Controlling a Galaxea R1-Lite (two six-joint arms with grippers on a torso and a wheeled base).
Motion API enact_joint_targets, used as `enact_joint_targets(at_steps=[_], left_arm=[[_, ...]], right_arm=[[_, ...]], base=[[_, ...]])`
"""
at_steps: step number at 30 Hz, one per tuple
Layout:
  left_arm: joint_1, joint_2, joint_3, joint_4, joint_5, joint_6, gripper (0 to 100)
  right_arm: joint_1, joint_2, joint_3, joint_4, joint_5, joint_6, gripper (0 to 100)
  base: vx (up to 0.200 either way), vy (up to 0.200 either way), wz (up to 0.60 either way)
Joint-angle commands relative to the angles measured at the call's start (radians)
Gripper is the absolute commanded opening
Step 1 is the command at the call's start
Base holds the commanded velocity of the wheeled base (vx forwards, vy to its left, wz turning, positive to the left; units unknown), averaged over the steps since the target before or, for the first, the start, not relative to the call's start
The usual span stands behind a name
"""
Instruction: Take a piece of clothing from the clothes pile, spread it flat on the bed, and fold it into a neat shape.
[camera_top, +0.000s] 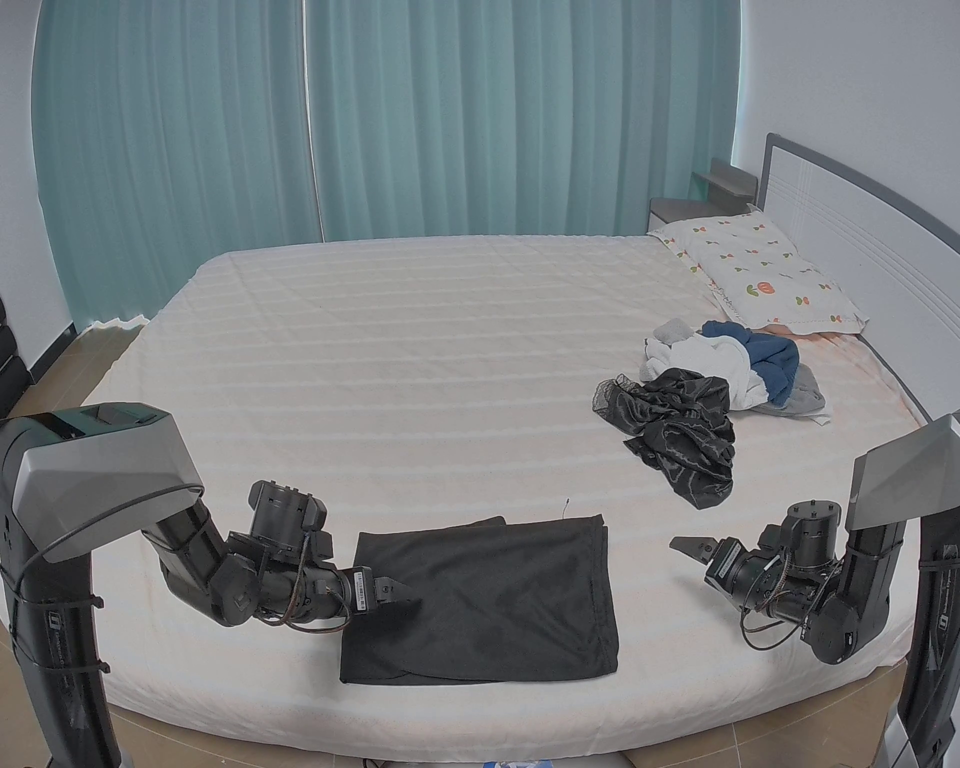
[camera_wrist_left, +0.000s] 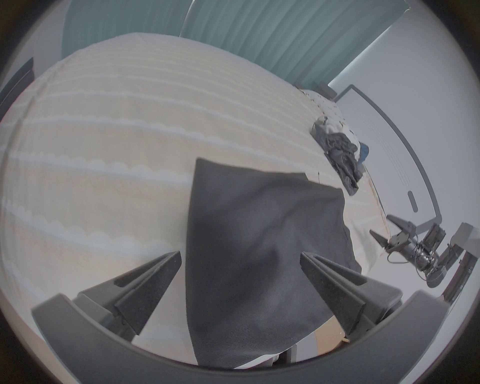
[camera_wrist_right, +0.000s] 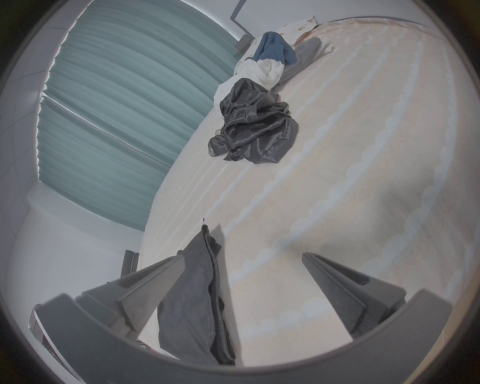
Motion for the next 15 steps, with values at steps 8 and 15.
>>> enact_joint_targets(at_steps=[8, 15], left_arm=[[-0.004, 0.025, -0.014, -0.002, 0.029, 0.007, 100], [-0.009, 0.039, -0.017, -0.002, 0.032, 0.010, 100]], right_arm=[[0.005, 0.015, 0.004, -0.001, 0.003, 0.000, 100], [0.005, 0.013, 0.004, -0.001, 0.004, 0.000, 100]], base=[[0.000, 0.000, 0.00], [0.000, 0.000, 0.00]])
